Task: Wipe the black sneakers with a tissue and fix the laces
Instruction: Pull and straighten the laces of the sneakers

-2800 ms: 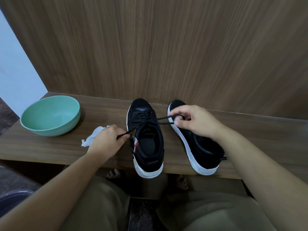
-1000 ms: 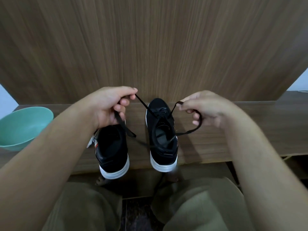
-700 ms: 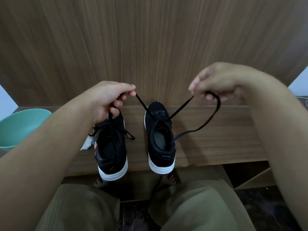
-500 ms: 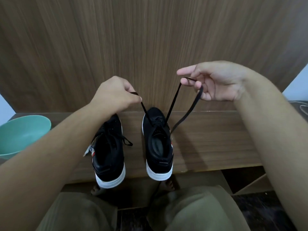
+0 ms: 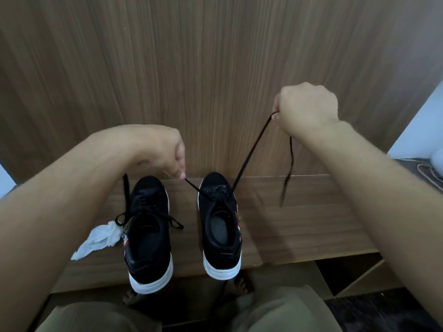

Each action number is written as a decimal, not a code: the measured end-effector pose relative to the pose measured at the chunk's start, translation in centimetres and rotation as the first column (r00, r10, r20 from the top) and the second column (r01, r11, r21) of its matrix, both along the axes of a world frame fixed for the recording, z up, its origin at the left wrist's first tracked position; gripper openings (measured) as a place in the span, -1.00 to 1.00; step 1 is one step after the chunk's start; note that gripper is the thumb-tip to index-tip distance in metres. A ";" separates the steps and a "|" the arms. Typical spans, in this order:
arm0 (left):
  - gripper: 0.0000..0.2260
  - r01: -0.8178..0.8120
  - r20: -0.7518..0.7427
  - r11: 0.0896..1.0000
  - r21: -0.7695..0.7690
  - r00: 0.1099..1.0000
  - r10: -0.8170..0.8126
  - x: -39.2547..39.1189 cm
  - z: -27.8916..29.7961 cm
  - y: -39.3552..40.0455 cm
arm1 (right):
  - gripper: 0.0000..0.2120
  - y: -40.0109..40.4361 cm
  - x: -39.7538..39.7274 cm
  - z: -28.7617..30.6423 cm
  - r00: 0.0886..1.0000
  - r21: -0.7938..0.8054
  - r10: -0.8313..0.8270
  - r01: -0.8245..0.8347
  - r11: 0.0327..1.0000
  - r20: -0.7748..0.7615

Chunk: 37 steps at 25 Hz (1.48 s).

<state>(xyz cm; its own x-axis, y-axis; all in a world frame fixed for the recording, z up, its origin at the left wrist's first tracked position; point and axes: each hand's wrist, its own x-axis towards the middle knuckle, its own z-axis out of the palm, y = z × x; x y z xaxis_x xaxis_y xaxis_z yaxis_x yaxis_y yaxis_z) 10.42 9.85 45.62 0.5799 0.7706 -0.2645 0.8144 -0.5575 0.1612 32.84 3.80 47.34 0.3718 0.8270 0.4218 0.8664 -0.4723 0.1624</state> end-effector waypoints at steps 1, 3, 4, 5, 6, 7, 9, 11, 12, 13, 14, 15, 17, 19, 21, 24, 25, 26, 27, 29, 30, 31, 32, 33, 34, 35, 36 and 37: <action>-0.96 -0.021 -0.038 1.000 0.013 0.999 0.021 -0.3 0.0 0.2 | -0.86 0.3 -0.1 -0.9 0.988 0.101 0.035 -0.020 0.995 -0.152; -0.98 -0.061 -0.092 0.996 0.058 0.994 0.066 -0.9 0.0 0.6 | -0.83 0.6 -0.7 -2.6 0.729 0.332 0.264 -0.053 0.942 -0.631; -0.98 -0.077 -0.086 0.994 0.078 0.993 0.084 -1.1 0.1 0.9 | -0.83 0.7 -1.5 -3.0 0.387 0.430 0.397 -0.003 0.903 -0.832; -0.98 -0.090 -0.038 0.992 0.083 0.995 0.094 -1.2 0.2 1.2 | -0.82 0.8 -2.2 -3.3 0.044 0.468 0.466 0.074 0.881 -0.884; -0.96 -0.111 0.050 0.992 0.054 0.993 0.109 -1.3 0.4 1.6 | -0.82 1.0 -2.7 -3.7 -0.170 0.473 0.486 0.112 0.874 -0.858; -0.91 -0.142 0.164 0.990 -0.018 0.976 0.143 -1.3 0.6 1.9 | -0.82 1.4 -3.2 -4.0 -0.232 0.468 0.477 0.096 0.879 -0.848; -0.80 -0.188 0.335 0.964 -0.189 0.910 0.243 -1.2 1.2 2.2 | -0.80 2.3 -4.1 -4.2 -0.083 0.419 0.415 -0.049 0.907 -0.906; -0.73 -0.228 0.411 0.928 -0.294 0.847 0.338 -0.8 1.6 2.5 | -0.75 2.9 -4.9 -4.1 0.178 0.305 0.351 -0.240 0.922 -0.919; -0.72 -0.236 0.448 0.911 -0.338 0.811 0.376 -0.5 1.9 2.7 | -0.75 3.1 -5.2 -4.0 0.265 0.248 0.337 -0.320 0.915 -0.903; -0.71 -0.232 0.488 0.890 -0.392 0.768 0.415 -0.2 2.2 2.9 | -0.78 3.2 -5.6 -3.8 0.317 0.204 0.339 -0.390 0.898 -0.886; -0.71 -0.213 0.520 0.874 -0.437 0.733 0.439 0.1 2.6 3.2 | -0.81 3.3 -6.0 -3.6 0.335 0.185 0.356 -0.446 0.875 -0.872; -0.71 -0.182 0.546 0.862 -0.473 0.707 0.449 0.4 3.0 3.4 | -0.85 3.4 -6.4 -3.4 0.343 0.186 0.379 -0.482 0.856 -0.859; -0.74 -0.126 0.585 0.855 -0.503 0.679 0.444 1.0 3.7 3.8 | -0.92 3.3 -6.7 -2.9 0.353 0.214 0.424 -0.502 0.838 -0.834; -0.72 -0.143 0.607 0.891 -0.431 0.685 0.404 1.8 3.5 4.3 | -0.83 3.1 -6.4 -2.7 0.365 0.245 0.436 -0.464 0.851 -0.823; -0.59 -0.271 0.598 0.944 -0.185 0.732 0.327 2.5 2.8 4.6 | -0.82 3.0 -5.8 -2.9 0.335 0.255 0.396 -0.394 0.883 -0.855; -0.78 -0.201 0.568 0.977 -0.066 0.798 0.203 2.9 1.7 4.4 | -0.87 3.0 -5.0 -3.2 0.253 0.265 0.335 -0.273 0.925 -0.908; -0.82 -0.117 0.540 0.981 -0.157 0.822 0.184 3.1 1.3 4.0 | -0.80 3.1 -4.7 -3.4 0.251 0.266 0.322 -0.233 0.935 -0.913; -0.83 -0.036 0.516 0.972 -0.231 0.843 0.153 3.2 0.9 3.5 | -0.79 3.3 -4.5 -3.5 0.264 0.274 0.323 -0.207 0.939 -0.909; -0.81 0.025 0.516 0.968 -0.248 0.849 0.110 3.5 0.4 3.1 | -0.81 3.4 -4.4 -3.6 0.290 0.280 0.329 -0.200 0.939 -0.899; -0.79 0.067 0.580 0.984 -0.163 0.814 0.041 4.2 -0.6 3.0 | -0.92 3.4 -4.3 -3.3 0.324 0.270 0.332 -0.221 0.937 -0.886; -0.81 0.061 0.600 0.992 -0.109 0.800 0.016 4.5 -0.9 3.0 | -0.95 3.2 -4.2 -3.0 0.312 0.252 0.322 -0.246 0.936 -0.894; -0.83 0.059 0.595 0.996 -0.069 0.804 -0.007 4.7 -1.0 3.0 | -0.91 3.0 -4.0 -2.8 0.288 0.226 0.306 -0.280 0.933 -0.907; -0.85 0.065 0.571 0.997 -0.042 0.820 -0.029 4.8 -1.1 3.1 | -0.87 2.7 -3.8 -2.5 0.254 0.196 0.282 -0.314 0.929 -0.925; -0.87 0.070 0.539 0.997 -0.016 0.841 -0.051 4.8 -1.0 3.2 | -0.83 2.5 -3.7 -2.4 0.235 0.167 0.258 -0.347 0.923 -0.937; -0.90 0.077 0.503 0.997 0.016 0.861 -0.074 4.8 -1.0 3.3 | -0.81 2.3 -3.7 -2.3 0.255 0.136 0.243 -0.373 0.918 -0.936; -0.93 0.084 0.474 0.995 0.047 0.875 -0.096 4.7 -0.9 3.3 | -0.80 2.3 -3.6 -2.4 0.305 0.112 0.242 -0.385 0.916 -0.921; -0.93 0.095 0.458 0.994 0.061 0.882 -0.113 4.7 -0.8 3.4 | -0.80 2.2 -3.6 -2.4 0.378 0.095 0.250 -0.383 0.919 -0.891; -0.92 0.111 0.460 0.993 0.050 0.879 -0.121 4.7 -0.8 3.2 | -0.81 2.3 -3.7 -2.5 0.464 0.084 0.264 -0.373 0.924 -0.846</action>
